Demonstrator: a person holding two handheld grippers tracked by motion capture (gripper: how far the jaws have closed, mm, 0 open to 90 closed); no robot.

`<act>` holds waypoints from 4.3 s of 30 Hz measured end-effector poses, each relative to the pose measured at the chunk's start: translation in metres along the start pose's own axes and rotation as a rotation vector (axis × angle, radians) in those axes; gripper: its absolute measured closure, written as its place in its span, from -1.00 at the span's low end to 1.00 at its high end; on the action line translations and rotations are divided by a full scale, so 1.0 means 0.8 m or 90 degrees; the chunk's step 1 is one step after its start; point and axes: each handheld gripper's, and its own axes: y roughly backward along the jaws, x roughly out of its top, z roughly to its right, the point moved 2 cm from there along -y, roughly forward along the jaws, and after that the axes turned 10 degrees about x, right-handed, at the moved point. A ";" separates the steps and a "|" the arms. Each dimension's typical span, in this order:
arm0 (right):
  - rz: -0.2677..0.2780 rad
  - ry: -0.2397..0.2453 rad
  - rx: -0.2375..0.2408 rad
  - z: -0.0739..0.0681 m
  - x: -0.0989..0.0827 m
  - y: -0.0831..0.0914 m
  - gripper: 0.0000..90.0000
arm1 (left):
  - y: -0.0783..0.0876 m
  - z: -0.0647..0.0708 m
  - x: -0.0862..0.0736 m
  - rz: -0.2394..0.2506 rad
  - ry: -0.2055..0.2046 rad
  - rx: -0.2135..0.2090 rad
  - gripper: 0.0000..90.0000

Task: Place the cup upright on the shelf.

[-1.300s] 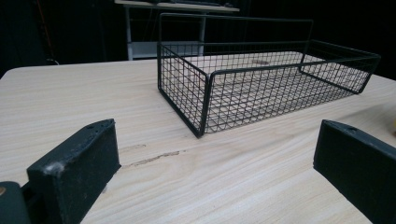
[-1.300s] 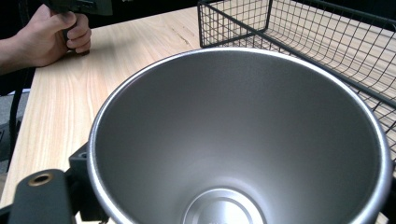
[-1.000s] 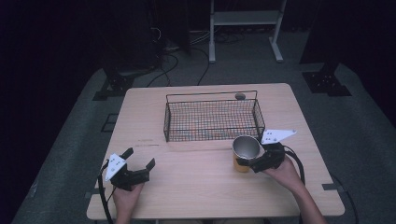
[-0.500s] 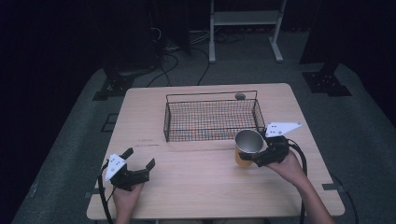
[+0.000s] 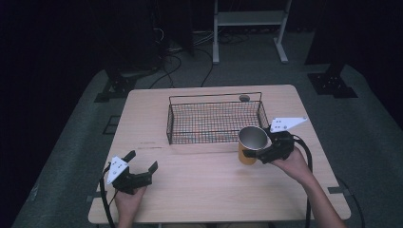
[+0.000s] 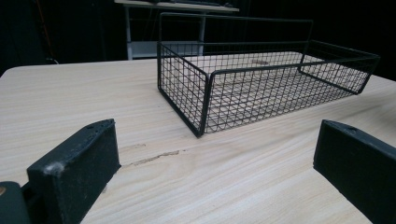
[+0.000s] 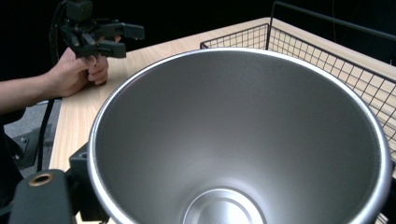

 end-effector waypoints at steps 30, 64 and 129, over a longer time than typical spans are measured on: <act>0.012 0.009 0.031 0.020 0.061 -0.006 -0.71 | 0.000 0.000 0.000 0.000 0.000 0.000 -1.00; -0.010 0.015 0.023 0.057 0.120 -0.027 -0.72 | 0.000 -0.001 0.000 0.001 0.004 -0.002 -1.00; -0.038 -0.072 0.036 0.170 0.126 -0.141 -0.72 | 0.000 0.000 0.000 0.001 0.003 -0.006 -1.00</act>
